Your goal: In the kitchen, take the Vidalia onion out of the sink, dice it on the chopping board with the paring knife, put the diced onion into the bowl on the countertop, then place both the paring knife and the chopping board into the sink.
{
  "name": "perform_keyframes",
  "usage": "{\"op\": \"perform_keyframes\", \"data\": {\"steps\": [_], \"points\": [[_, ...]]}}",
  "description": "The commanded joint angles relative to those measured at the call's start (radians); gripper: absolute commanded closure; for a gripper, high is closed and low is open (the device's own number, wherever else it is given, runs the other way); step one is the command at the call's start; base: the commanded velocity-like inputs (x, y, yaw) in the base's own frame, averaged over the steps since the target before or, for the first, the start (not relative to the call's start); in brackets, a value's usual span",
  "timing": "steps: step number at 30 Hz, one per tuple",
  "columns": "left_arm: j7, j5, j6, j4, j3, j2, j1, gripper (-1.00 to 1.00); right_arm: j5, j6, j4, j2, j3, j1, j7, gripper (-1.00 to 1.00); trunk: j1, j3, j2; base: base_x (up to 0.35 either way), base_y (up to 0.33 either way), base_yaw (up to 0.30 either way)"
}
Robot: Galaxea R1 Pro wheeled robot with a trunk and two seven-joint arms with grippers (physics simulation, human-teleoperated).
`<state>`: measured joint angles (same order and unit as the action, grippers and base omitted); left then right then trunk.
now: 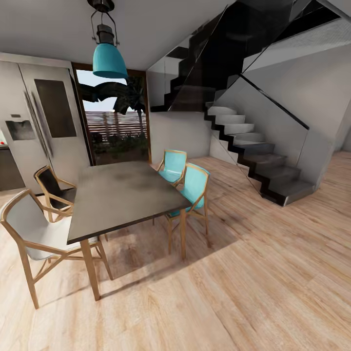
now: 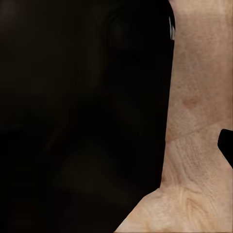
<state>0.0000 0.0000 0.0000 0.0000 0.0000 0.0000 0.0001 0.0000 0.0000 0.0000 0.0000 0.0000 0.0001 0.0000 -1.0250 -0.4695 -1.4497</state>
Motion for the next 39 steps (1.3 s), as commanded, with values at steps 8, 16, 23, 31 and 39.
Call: {"op": "perform_keyframes", "data": {"steps": [8,16,23,31,39], "points": [[0.000,-0.002,-0.002,0.002,0.002,0.007,0.010,-1.00,0.001,0.004,-0.022,0.035,0.005,-0.009,-0.002,-1.00,0.000,0.000,0.000,0.000,0.000,0.000],[0.000,-0.002,-0.002,0.002,0.002,0.012,0.011,-1.00,0.002,0.002,-0.025,0.041,0.005,-0.010,-0.002,-1.00,0.000,0.000,0.000,0.000,0.000,0.000],[0.000,-0.002,-0.002,0.002,0.002,0.012,0.010,-1.00,-0.001,0.002,-0.026,0.043,0.002,-0.010,-0.002,-1.00,0.000,0.000,0.000,0.000,0.000,0.000],[0.000,-0.002,-0.002,0.002,0.002,0.012,0.011,-1.00,-0.002,0.001,-0.027,0.043,0.000,-0.010,-0.002,-1.00,0.000,0.000,0.000,0.000,0.000,0.000],[0.000,0.002,-0.001,0.002,0.001,0.012,0.011,-1.00,-0.004,-0.001,-0.033,0.044,-0.001,-0.010,-0.002,-1.00,0.000,0.000,0.000,0.000,0.000,0.000]]}}
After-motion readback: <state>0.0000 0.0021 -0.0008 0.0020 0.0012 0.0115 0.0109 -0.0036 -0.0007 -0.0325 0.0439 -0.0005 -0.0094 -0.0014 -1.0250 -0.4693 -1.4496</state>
